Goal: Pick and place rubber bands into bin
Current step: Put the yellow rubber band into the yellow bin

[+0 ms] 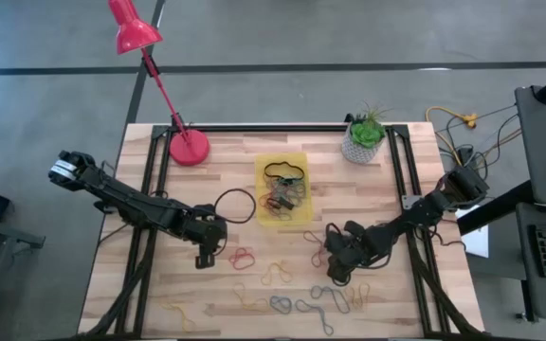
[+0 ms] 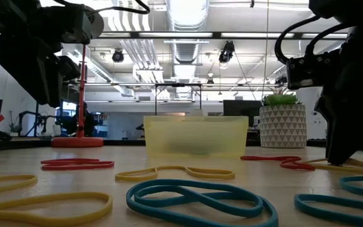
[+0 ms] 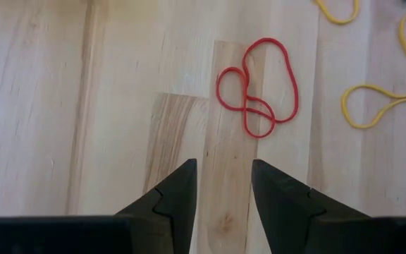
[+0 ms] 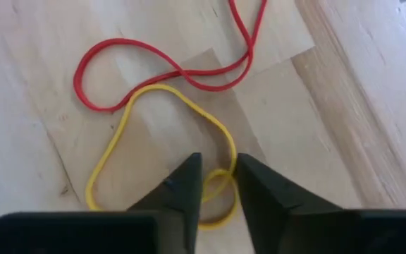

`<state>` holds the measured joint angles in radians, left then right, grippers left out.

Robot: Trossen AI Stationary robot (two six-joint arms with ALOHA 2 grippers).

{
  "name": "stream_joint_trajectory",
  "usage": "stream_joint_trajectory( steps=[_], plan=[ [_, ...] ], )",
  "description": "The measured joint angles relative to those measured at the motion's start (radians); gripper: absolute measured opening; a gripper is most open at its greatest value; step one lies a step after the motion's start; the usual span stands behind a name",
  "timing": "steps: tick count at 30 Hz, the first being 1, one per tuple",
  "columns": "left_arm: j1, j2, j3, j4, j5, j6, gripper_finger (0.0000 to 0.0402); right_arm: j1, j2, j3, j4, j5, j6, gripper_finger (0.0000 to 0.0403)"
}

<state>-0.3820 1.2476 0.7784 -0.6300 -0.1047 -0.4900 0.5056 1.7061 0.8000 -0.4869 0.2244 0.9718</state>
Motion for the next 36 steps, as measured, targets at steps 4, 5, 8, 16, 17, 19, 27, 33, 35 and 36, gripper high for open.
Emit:
stream_joint_trajectory(
  steps=[4, 5, 8, 16, 17, 19, 27, 33, 35, 36],
  plan=[
    [0.0, 0.0, 0.0, 0.004, 0.0, 0.0, 0.012, -0.002, 0.0, -0.002, 0.005, -0.004, 0.035, 0.0027],
    [0.0, 0.0, 0.0, 0.005, 0.0, 0.0, 0.012, -0.005, 0.0, -0.003, 0.005, -0.01, 0.06, 0.0018],
    [0.0, 0.0, 0.0, 0.017, 0.0, -0.001, 0.012, -0.013, -0.005, -0.006, 0.02, -0.022, 0.154, 0.001],
    [0.0, 0.0, 0.0, 0.026, 0.0, -0.001, 0.012, -0.063, -0.151, 0.057, 0.019, 0.169, 0.273, 0.0008],
    [0.0, 0.0, 0.0, 0.025, 0.0, -0.001, 0.012, -0.082, -0.179, 0.073, 0.011, 0.206, 0.257, 0.0008],
    [0.0, -0.001, 0.0, 0.025, -0.003, -0.001, 0.012, -0.13, -0.215, 0.103, -0.024, 0.266, 0.178, 0.0008],
    [0.001, -0.001, 0.001, 0.025, -0.01, 0.0, 0.012, -0.423, -0.241, 0.276, 0.027, 0.283, -0.21, 0.0008],
    [0.001, -0.001, 0.001, 0.02, -0.012, -0.001, 0.012, -0.571, -0.136, 0.379, 0.037, 0.134, -0.306, 0.0009],
    [0.001, -0.001, 0.002, 0.018, -0.013, -0.001, 0.012, -0.584, -0.088, 0.402, -0.002, 0.115, -0.295, 0.0014],
    [0.001, -0.001, 0.002, 0.016, -0.013, -0.001, 0.012, -0.585, -0.068, 0.415, -0.014, 0.107, -0.295, 0.002]
  ],
)
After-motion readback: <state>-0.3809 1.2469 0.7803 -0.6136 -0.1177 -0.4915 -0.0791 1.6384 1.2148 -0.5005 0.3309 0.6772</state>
